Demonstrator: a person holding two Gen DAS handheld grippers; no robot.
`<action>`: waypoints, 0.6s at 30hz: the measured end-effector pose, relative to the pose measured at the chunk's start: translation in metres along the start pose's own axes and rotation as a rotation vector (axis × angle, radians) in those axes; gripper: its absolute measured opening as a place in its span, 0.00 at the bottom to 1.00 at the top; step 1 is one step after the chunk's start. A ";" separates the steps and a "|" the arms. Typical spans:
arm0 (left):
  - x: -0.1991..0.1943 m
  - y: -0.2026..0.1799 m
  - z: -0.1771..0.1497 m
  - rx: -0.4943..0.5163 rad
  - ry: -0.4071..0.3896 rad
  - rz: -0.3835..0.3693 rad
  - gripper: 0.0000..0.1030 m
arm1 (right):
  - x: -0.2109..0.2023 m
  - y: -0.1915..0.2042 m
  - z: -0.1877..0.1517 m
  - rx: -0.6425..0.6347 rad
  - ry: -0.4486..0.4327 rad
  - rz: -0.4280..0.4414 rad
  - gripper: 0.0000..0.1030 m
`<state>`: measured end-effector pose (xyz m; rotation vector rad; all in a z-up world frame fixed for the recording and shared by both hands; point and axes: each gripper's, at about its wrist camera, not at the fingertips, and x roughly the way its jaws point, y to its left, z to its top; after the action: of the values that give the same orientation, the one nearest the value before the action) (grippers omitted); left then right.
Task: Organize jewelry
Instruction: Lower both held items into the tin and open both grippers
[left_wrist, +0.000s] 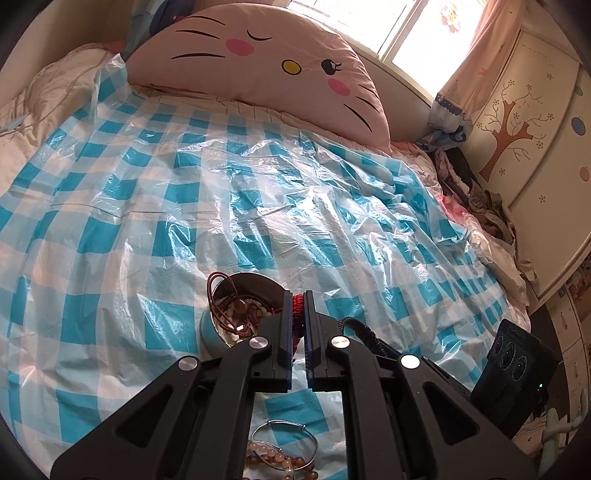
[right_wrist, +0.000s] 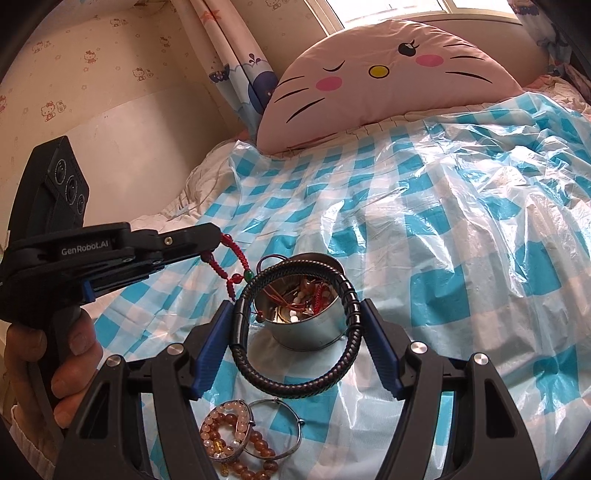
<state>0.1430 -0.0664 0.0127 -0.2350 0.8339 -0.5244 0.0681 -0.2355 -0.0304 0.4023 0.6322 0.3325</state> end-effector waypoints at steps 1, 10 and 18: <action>0.003 0.001 0.001 -0.009 -0.002 -0.001 0.05 | 0.002 0.000 0.002 -0.005 0.001 0.000 0.65; 0.046 0.021 0.012 -0.063 0.055 0.032 0.05 | 0.028 0.004 0.015 -0.060 0.026 -0.006 0.65; 0.044 0.046 0.012 -0.104 0.036 0.099 0.19 | 0.064 0.016 0.018 -0.144 0.083 -0.021 0.65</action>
<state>0.1926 -0.0505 -0.0261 -0.2789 0.9048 -0.3934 0.1250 -0.1997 -0.0414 0.2446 0.6884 0.3739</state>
